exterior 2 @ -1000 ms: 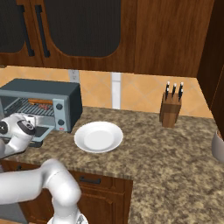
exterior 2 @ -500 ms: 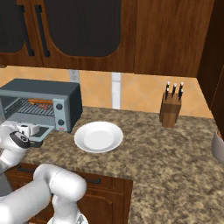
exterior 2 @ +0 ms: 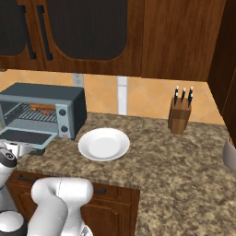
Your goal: Pick up the kebab skewer and baguette bread, and place them inside the toaster oven. Close the toaster oven door and start by setting the timer.
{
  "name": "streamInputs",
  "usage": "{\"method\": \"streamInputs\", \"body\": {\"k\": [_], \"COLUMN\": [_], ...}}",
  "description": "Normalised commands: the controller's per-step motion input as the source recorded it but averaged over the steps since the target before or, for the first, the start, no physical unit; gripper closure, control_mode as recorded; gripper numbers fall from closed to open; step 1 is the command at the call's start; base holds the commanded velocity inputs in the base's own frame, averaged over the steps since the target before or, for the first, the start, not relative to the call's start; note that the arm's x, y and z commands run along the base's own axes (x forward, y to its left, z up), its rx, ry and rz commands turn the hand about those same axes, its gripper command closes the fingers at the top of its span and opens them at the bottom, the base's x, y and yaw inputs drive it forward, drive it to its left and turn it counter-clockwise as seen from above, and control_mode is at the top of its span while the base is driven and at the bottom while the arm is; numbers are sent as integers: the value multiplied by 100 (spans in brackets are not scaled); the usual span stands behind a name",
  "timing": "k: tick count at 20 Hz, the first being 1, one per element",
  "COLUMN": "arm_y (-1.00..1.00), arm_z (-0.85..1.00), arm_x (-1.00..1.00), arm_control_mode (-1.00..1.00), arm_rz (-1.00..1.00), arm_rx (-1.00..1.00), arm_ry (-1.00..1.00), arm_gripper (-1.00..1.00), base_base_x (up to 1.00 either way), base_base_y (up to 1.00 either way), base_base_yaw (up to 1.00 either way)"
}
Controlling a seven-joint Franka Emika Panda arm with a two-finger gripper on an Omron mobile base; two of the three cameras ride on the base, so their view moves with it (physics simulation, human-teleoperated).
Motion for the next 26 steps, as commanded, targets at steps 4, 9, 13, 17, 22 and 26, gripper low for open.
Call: {"method": "streamInputs", "body": {"k": [4,9,13,17,22,26], "arm_y": [6,2,0,5,4,3], "arm_z": [0,-3,-9,-19,-16,-9], "arm_x": [-64,-22,-1,0,0,0], "arm_control_mode": [-100,-100,-100,-100,-100,-100], "arm_rz": [0,0,0,0,0,0], "arm_rx": [0,2,0,0,0,0], "arm_ry": [13,7,2,0,0,0], "arm_gripper": [-100,-100,-100,-100,-100,-100], "base_base_x": [0,0,0,0,0,0], "base_base_y": [0,0,0,0,0,0], "base_base_yaw": [0,0,0,0,0,0]}}
